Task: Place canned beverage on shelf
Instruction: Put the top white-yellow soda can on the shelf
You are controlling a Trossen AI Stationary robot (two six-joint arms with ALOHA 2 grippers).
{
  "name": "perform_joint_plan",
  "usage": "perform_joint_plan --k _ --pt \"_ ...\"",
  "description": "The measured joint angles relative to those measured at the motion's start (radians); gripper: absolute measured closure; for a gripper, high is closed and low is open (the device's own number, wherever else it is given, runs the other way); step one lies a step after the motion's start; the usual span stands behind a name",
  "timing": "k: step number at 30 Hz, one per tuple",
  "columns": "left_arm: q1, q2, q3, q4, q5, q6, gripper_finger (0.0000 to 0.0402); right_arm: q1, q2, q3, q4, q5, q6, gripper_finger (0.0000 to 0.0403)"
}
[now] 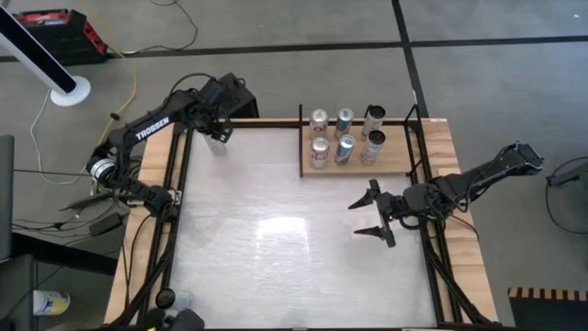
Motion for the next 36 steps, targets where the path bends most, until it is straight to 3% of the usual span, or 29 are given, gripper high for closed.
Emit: perform_joint_plan --k 6,12,19,26,30,36 --pt "-0.097 0.001 0.026 -0.044 0.017 0.007 0.0157 -0.001 0.000 0.000 0.000 0.000 0.011 0.0042" --pt "-0.258 0.002 0.129 -0.092 0.012 -0.020 0.0157 -0.001 0.000 0.000 0.000 0.000 0.025 0.0042" --pt "-0.539 0.002 0.216 -0.088 0.002 -0.109 0.0157 0.008 0.000 0.000 -0.002 0.000 0.087 0.0042" --pt "-0.852 0.019 0.212 0.018 0.000 -0.200 0.0157 0.108 0.021 0.000 -0.002 0.010 0.180 0.0042" --pt "-0.979 0.085 0.239 0.085 0.009 -0.213 0.0157 0.181 0.067 0.000 0.021 0.124 0.207 0.0042" --pt "-1.076 0.293 0.447 0.062 0.000 -0.142 0.0157 0.257 0.156 0.000 0.139 0.207 0.209 0.0042"
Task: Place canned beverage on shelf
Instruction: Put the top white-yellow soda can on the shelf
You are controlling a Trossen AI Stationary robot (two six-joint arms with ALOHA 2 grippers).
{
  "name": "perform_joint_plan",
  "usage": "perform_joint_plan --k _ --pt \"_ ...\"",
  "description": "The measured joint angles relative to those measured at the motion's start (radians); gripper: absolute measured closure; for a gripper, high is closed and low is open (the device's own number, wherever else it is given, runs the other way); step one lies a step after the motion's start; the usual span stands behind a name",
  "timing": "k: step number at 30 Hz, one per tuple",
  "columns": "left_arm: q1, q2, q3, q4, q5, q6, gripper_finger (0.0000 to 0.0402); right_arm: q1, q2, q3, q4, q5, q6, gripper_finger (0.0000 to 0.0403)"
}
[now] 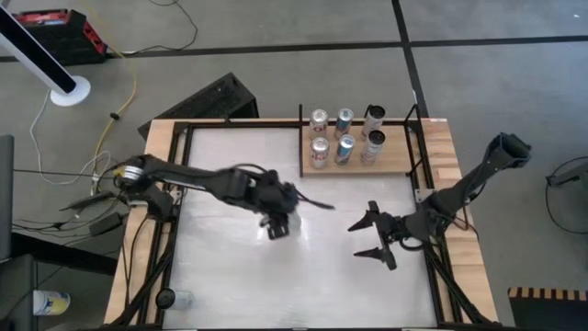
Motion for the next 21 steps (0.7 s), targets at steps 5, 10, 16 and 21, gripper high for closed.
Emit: perform_joint_plan --k 5,10,16,21 --pt "-0.029 0.162 0.207 -0.023 0.008 0.104 0.0157 0.044 0.053 0.000 0.038 0.016 0.009 0.0042" --pt "-0.028 0.273 0.332 -0.090 0.028 0.144 0.0157 0.085 0.087 0.000 0.036 0.055 0.035 0.0042" --pt "-0.026 0.316 0.368 -0.130 0.005 0.154 0.0151 0.098 0.096 0.000 0.036 0.058 0.033 0.0042" --pt "-0.026 0.316 0.368 -0.140 0.007 0.147 0.0148 0.088 0.096 0.000 0.036 0.058 0.003 0.0042"
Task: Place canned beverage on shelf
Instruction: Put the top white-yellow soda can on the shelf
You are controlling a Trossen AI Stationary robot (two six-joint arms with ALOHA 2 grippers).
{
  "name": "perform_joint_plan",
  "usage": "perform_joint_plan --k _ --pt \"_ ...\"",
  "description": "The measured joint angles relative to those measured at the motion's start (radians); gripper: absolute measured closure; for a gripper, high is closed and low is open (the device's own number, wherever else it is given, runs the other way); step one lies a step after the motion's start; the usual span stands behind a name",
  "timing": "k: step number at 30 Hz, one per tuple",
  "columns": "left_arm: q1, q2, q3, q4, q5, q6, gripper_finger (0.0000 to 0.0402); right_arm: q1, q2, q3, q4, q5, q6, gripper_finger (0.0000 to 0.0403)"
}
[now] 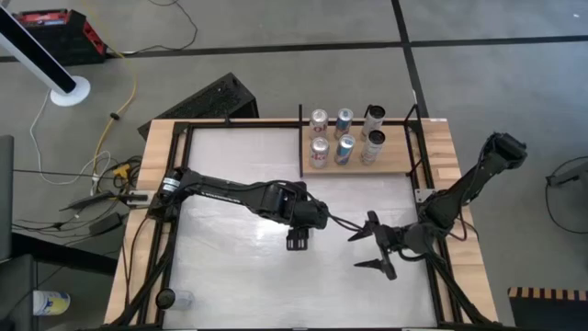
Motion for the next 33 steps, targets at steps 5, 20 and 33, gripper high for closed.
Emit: perform_joint_plan --k 5,20,33 --pt "0.001 0.000 0.000 -0.004 0.050 0.012 0.0141 -0.015 0.000 0.000 0.000 0.000 -0.005 0.0042" --pt "0.000 -0.001 0.001 0.006 0.057 0.052 0.0117 -0.015 0.000 0.000 0.000 -0.002 -0.007 0.0042" --pt "0.000 -0.002 0.000 0.006 0.057 0.062 0.0116 -0.015 0.000 0.000 0.001 -0.003 -0.012 0.0042"
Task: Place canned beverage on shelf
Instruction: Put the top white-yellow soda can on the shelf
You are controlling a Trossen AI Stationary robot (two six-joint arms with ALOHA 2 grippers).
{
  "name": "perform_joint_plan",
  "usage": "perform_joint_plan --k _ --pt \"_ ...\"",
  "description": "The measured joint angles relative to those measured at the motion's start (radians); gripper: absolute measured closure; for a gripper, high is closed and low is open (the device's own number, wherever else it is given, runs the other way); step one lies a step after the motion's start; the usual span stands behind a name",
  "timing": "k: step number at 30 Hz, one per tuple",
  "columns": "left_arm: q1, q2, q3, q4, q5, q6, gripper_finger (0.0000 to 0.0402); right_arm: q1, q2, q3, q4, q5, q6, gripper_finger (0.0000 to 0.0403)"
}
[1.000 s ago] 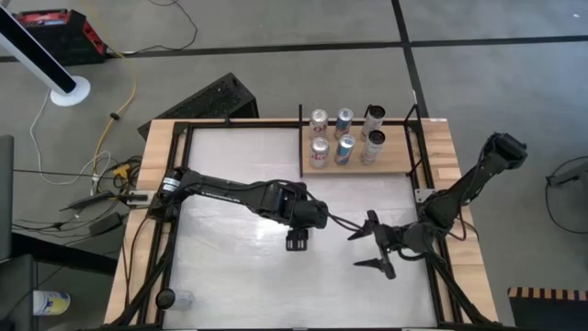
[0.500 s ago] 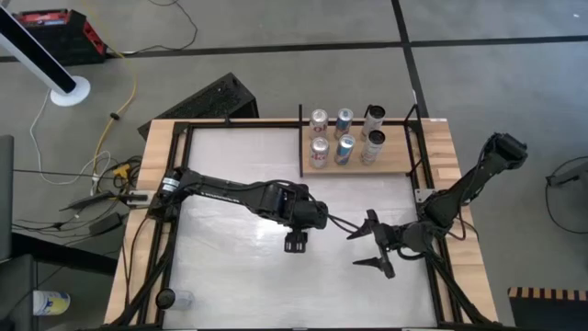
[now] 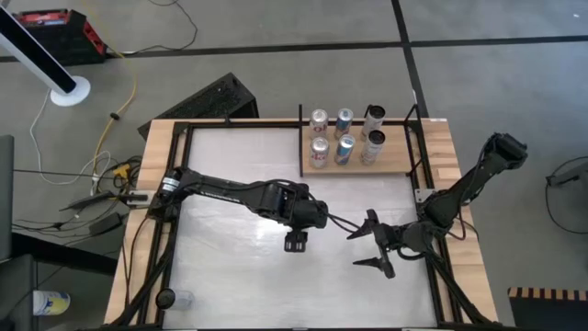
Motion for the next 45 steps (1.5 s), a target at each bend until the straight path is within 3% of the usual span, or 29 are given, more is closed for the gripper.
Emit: perform_joint_plan --k 15,20,24,29,35,39,45 --pt "-0.001 -0.050 0.075 -0.158 -0.015 0.021 0.0116 -0.085 0.000 0.000 0.006 0.000 -0.003 0.0042" --pt "-0.002 -0.122 0.051 -0.256 -0.164 0.005 0.0116 -0.165 0.036 0.001 0.141 0.000 -0.084 0.0042" --pt "-0.002 -0.250 -0.095 -0.226 -0.253 -0.033 0.0116 -0.192 0.139 0.001 0.339 0.000 -0.225 0.0042" --pt "0.001 -0.497 -0.495 0.094 -0.259 -0.047 0.0116 -0.224 0.302 0.025 0.542 0.003 -0.307 0.0042" --pt "0.034 -0.724 -1.010 0.719 -0.233 -0.009 0.0116 -0.222 0.442 0.117 0.450 -0.002 -0.244 0.0044" --pt "0.086 -0.742 -1.219 1.001 -0.136 -0.010 0.0116 -0.189 0.489 0.163 0.344 -0.030 -0.146 0.0061" --pt "0.135 -0.656 -1.372 1.281 -0.093 -0.039 0.0116 -0.174 0.572 0.166 0.343 -0.031 -0.070 0.0118"
